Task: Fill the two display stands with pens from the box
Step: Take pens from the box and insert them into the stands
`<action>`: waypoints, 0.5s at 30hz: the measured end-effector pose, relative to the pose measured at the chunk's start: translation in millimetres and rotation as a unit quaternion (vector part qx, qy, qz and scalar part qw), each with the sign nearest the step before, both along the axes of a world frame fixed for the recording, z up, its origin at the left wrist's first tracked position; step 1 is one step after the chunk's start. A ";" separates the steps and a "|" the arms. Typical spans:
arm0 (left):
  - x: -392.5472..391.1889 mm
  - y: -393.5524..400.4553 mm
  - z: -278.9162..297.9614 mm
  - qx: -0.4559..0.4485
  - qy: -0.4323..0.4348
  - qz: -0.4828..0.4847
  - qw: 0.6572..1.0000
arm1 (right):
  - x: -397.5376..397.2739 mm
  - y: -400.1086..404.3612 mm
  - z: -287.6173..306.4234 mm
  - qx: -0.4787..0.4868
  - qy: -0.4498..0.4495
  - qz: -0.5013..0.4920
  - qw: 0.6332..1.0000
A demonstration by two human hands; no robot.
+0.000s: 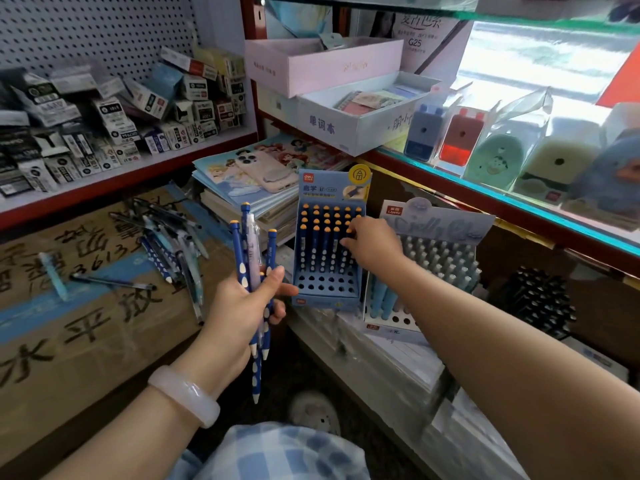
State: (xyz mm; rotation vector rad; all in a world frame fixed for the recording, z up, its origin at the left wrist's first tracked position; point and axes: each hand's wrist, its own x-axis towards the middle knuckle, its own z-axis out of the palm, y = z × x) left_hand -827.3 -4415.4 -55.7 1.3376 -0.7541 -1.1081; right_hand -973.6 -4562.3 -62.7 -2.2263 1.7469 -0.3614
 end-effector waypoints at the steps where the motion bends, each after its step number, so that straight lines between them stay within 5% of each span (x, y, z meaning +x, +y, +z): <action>1: -2.0 0.5 1.6 -0.002 0.006 -0.005 1.000 | 1.5 -1.6 0.2 0.000 0.016 -0.005 1.000; 7: -2.9 5.7 5.9 -0.002 0.007 -0.034 0.999 | -2.8 9.5 9.9 -0.034 0.044 -0.002 0.998; 10: -4.5 6.8 5.3 -0.007 0.000 -0.035 0.999 | -1.9 29.7 28.3 -0.059 -0.098 0.037 0.993; 12: -7.8 6.3 5.5 -0.004 0.003 -0.038 0.999 | 3.1 50.0 43.3 0.039 -0.230 0.107 0.967; 15: -10.6 6.0 5.5 0.012 -0.010 -0.049 0.999 | 7.9 74.0 54.5 0.158 -0.281 0.198 0.926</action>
